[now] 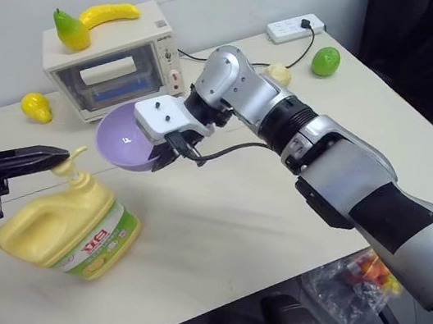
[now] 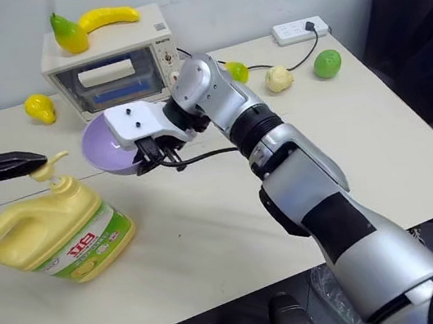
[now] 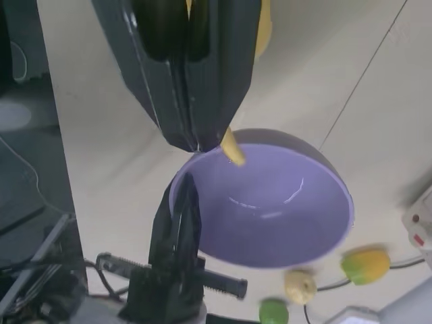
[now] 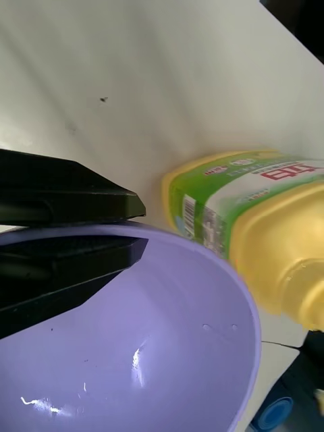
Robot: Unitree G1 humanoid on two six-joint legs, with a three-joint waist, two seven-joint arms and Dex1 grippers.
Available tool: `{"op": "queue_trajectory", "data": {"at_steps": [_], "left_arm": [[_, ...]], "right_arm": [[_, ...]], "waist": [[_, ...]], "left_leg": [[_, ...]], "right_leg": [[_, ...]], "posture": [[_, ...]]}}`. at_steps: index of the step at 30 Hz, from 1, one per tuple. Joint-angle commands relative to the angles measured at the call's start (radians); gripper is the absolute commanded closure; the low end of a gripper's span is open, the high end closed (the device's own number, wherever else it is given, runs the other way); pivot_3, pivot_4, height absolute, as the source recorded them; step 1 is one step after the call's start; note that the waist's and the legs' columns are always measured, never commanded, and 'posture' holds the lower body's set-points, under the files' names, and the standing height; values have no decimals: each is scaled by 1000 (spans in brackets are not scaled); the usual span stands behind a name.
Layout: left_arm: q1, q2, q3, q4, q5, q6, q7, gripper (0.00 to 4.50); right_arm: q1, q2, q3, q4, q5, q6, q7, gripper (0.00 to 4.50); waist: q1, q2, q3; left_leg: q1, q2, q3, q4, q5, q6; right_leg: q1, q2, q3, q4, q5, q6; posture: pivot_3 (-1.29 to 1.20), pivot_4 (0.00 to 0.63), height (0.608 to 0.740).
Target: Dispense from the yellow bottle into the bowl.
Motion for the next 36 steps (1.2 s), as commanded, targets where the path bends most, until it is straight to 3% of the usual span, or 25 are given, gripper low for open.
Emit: {"op": "queue_trajectory", "data": {"at_steps": [1, 13, 36], "left_arm": [[1, 26, 52, -5, 9, -10, -8, 4479], [46, 15, 75, -45, 19, -18, 3, 4479], [121, 5, 119, -104, 19, -10, 45, 4479]], "right_arm": [[-58, 35, -34, 8, 2, 5, -18, 4500], [-62, 55, -45, 8, 0, -3, 19, 4500], [-120, 111, -98, 103, -43, 14, -116, 4500]], "waist": [[-1, 0, 0], [0, 0, 0], [-2, 0, 0]], "left_leg": [[0, 0, 0, 0, 0, 0], [0, 0, -1, 0, 0, 0], [0, 0, -1, 0, 0, 0]], "right_leg": [[0, 0, 0, 0, 0, 0], [0, -1, 0, 1, 0, -1], [0, -1, 0, 1, 0, -1]], "posture": [[0, 150, 740], [0, 150, 740], [0, 150, 740]]}}
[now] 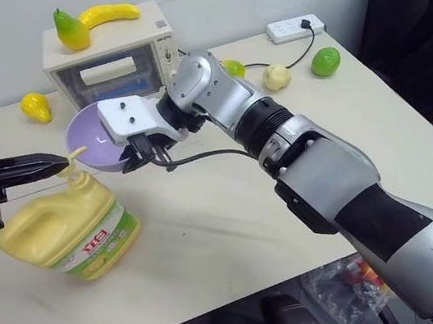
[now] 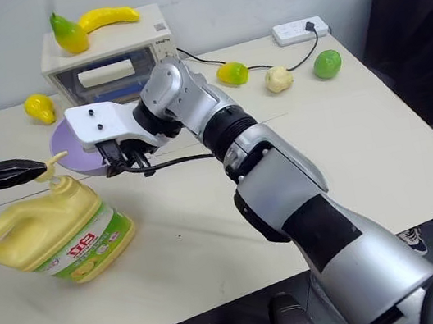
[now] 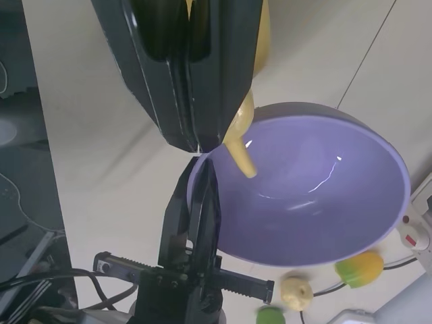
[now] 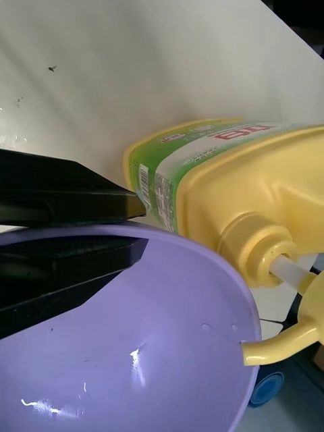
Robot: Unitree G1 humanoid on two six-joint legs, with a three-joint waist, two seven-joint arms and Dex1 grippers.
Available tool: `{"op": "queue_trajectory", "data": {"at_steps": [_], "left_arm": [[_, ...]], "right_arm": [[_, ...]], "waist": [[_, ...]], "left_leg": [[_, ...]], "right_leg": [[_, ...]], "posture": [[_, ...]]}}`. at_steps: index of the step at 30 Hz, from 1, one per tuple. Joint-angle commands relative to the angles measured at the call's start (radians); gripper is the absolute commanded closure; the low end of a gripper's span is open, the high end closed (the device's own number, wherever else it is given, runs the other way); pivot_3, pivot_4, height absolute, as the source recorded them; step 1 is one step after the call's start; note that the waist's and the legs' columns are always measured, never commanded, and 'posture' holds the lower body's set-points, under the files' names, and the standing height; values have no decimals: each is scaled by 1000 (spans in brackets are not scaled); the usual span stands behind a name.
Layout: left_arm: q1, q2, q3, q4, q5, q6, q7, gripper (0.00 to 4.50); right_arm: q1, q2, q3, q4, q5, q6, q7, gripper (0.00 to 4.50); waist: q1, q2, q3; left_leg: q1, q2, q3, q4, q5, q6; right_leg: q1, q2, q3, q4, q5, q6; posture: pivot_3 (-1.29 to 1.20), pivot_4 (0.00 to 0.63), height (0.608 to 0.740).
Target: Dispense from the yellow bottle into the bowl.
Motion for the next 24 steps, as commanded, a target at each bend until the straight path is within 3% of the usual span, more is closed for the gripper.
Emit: {"op": "queue_trajectory", "data": {"at_steps": [1, 24], "left_arm": [[14, 4, 24, -4, 10, 2, 12, 4479], [82, -8, 25, -39, 7, 65, 37, 4479]], "right_arm": [[-54, 12, -36, -21, 13, -1, -4, 4500], [-55, 13, -51, -22, -6, -11, 9, 4500]], "waist": [[-1, 0, 0], [-1, 0, 0]], "left_leg": [[0, 0, 0, 0, 0, 0], [1, 0, 0, 0, 0, 0]], "right_leg": [[0, 0, 0, 0, 0, 0], [0, 0, 0, 1, 0, 0]], "posture": [[0, 150, 740], [0, 150, 740]]}}
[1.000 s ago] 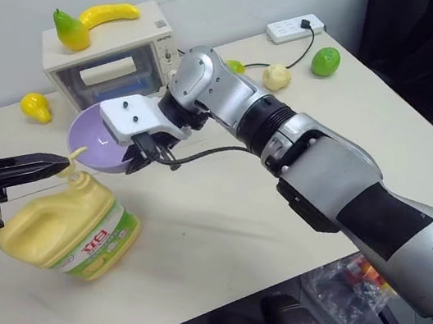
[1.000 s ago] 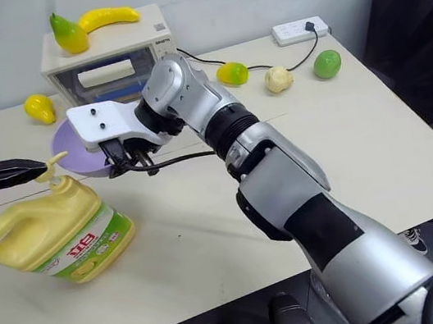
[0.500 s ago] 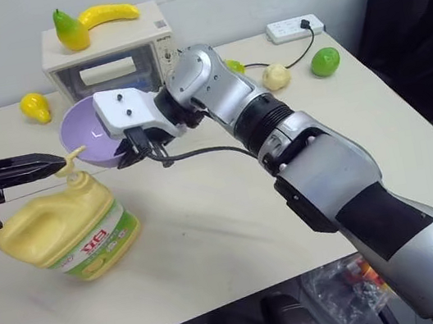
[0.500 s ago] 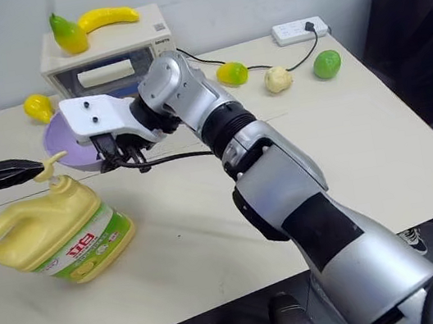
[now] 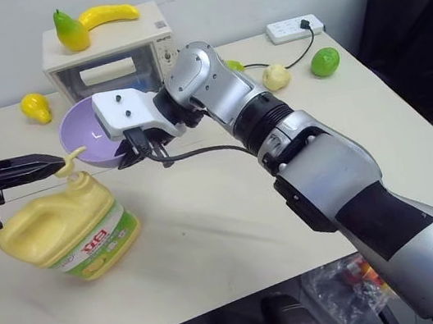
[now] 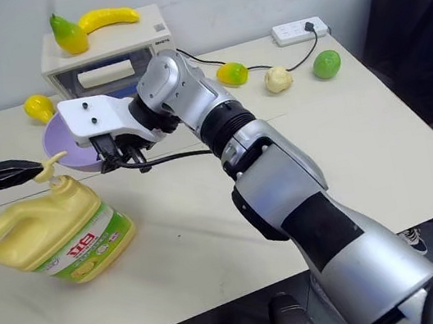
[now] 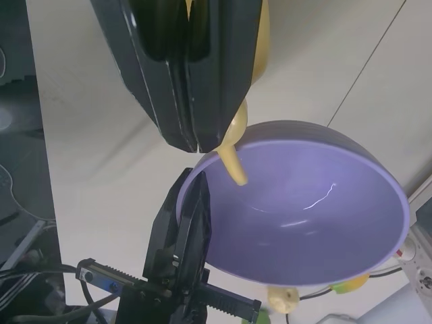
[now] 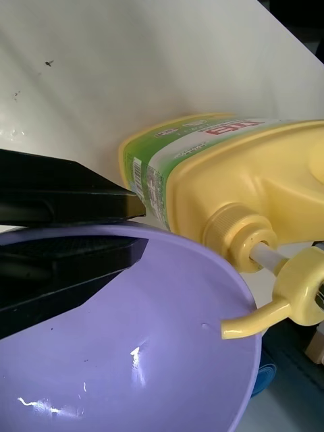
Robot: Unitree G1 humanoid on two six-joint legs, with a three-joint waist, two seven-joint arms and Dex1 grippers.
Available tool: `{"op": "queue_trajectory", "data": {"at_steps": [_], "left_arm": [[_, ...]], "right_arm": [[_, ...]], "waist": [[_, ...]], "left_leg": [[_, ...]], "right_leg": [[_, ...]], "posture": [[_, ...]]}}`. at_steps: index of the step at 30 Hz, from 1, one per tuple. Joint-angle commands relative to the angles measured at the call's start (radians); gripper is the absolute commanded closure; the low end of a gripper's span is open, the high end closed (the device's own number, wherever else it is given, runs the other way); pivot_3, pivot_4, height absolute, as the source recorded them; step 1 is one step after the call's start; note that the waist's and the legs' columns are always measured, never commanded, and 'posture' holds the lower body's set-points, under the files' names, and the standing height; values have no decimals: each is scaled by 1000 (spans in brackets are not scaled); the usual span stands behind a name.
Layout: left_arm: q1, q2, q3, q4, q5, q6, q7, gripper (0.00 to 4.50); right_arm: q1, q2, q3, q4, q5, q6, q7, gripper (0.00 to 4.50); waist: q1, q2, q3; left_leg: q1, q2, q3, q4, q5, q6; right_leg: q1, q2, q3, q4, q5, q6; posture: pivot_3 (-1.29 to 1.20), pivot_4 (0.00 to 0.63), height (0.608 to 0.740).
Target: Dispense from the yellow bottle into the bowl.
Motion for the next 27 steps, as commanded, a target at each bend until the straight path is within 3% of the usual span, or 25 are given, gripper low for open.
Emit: {"op": "queue_trajectory", "data": {"at_steps": [1, 27], "left_arm": [[50, -9, -14, -21, 18, 8, 3, 4479], [136, -11, -27, -5, 41, 28, 21, 4479]], "right_arm": [[-31, 10, -22, -23, 9, -9, 3, 4500], [-27, 15, -20, -27, 6, -16, 17, 4500]], "waist": [[0, 0, 0], [1, 0, 0]], "left_leg": [[0, 0, 0, 0, 0, 0], [6, 0, 2, -2, 0, 0]], "right_leg": [[0, 0, 0, 0, 0, 0], [3, 0, 1, 2, 0, -1]], "posture": [[0, 150, 740], [0, 150, 740]]}}
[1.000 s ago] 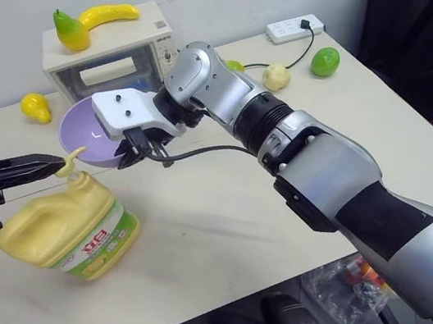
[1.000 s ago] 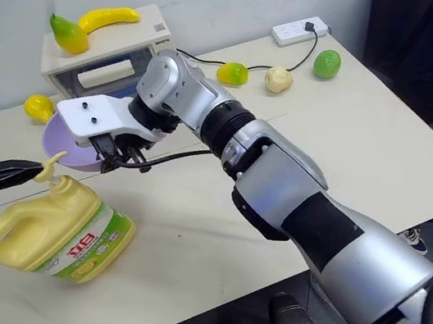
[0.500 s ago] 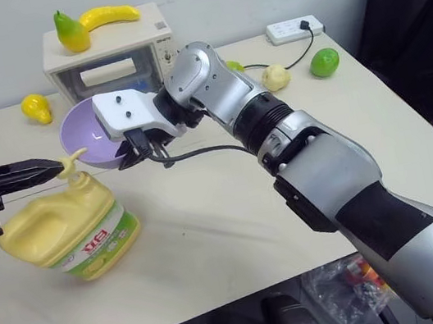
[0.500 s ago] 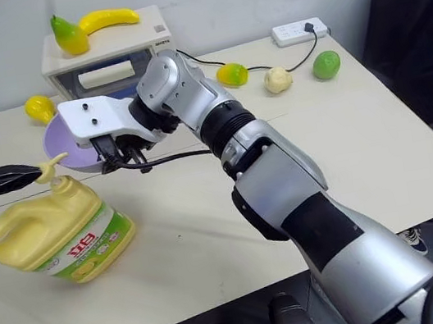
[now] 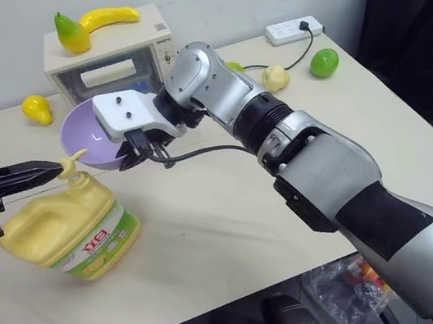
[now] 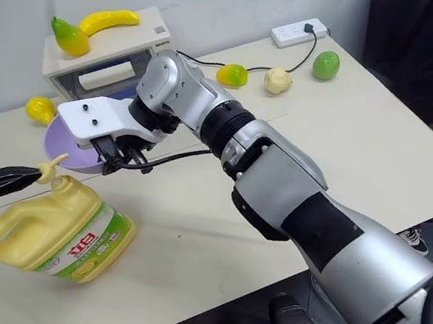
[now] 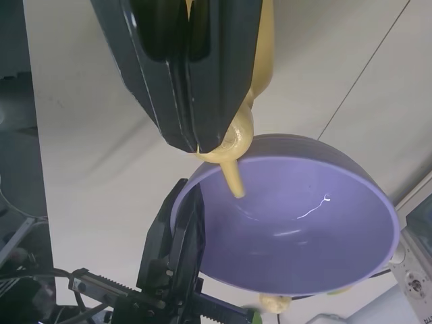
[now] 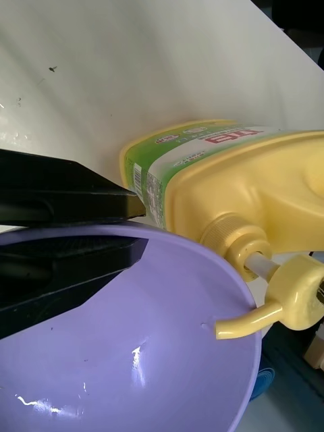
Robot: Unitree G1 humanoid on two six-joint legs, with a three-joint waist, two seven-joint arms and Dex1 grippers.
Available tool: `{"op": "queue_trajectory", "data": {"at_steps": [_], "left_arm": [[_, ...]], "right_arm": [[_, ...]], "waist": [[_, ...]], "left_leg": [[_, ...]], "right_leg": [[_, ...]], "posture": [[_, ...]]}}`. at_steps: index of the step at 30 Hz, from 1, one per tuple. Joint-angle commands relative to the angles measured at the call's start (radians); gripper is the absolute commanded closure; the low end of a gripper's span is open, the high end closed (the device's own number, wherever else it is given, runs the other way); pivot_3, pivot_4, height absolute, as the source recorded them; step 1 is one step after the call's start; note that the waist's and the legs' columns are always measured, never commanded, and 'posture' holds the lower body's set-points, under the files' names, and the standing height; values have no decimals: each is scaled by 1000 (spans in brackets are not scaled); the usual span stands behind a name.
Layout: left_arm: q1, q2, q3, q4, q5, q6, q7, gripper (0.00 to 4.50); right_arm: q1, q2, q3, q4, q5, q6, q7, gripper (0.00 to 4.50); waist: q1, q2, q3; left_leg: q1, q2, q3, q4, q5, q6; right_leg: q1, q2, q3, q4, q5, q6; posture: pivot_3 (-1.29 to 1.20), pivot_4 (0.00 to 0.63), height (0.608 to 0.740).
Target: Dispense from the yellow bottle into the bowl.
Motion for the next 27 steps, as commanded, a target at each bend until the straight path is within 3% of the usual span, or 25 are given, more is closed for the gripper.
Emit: {"op": "queue_trajectory", "data": {"at_steps": [1, 27], "left_arm": [[47, 5, -78, 26, 48, 39, -4, 4479], [93, -4, -143, 48, 81, 71, 15, 4479]], "right_arm": [[-26, 14, -20, -27, 10, -13, 3, 4500], [-6, 15, -15, -26, -13, -24, 1, 4500]], "waist": [[0, 0, 0], [2, 8, -5]], "left_leg": [[0, 0, 0, 0, 0, 0], [4, 0, 0, -2, 0, 0]], "right_leg": [[0, 0, 0, 0, 0, 0], [2, 0, 0, 0, 0, 0]], "posture": [[0, 150, 740], [0, 150, 740]]}}
